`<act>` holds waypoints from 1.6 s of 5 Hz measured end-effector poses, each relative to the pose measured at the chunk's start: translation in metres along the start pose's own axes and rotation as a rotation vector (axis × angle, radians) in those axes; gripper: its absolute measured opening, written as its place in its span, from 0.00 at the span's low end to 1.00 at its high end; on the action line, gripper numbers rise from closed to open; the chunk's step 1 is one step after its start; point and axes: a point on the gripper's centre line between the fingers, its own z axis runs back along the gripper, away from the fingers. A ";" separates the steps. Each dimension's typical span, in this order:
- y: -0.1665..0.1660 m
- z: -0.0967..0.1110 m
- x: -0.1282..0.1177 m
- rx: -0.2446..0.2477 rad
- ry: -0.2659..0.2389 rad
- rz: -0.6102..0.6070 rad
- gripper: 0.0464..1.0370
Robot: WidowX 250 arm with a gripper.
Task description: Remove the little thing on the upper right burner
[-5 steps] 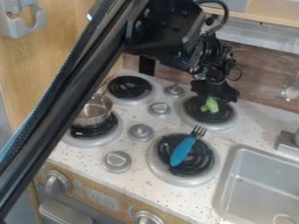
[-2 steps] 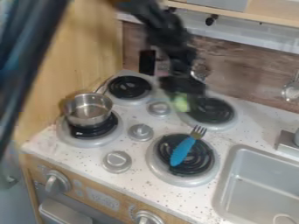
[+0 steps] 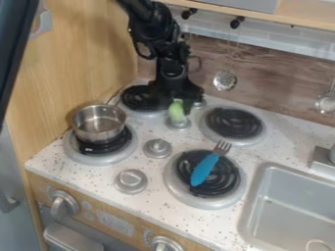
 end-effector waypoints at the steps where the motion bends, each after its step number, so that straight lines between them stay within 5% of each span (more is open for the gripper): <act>1: 0.011 0.001 -0.006 -0.013 0.040 -0.004 0.46; 2: 0.014 0.001 -0.011 0.014 0.070 -0.026 0.54; 3: 0.017 0.001 -0.016 0.024 0.103 -0.014 0.86; 4: 0.014 0.002 -0.021 0.008 0.131 -0.017 0.99; 5: 0.011 0.004 -0.029 -0.011 0.185 -0.021 0.97; 6: 0.004 0.034 -0.026 -0.052 0.218 -0.016 0.96; 8: -0.003 0.054 -0.053 -0.063 0.387 -0.018 0.96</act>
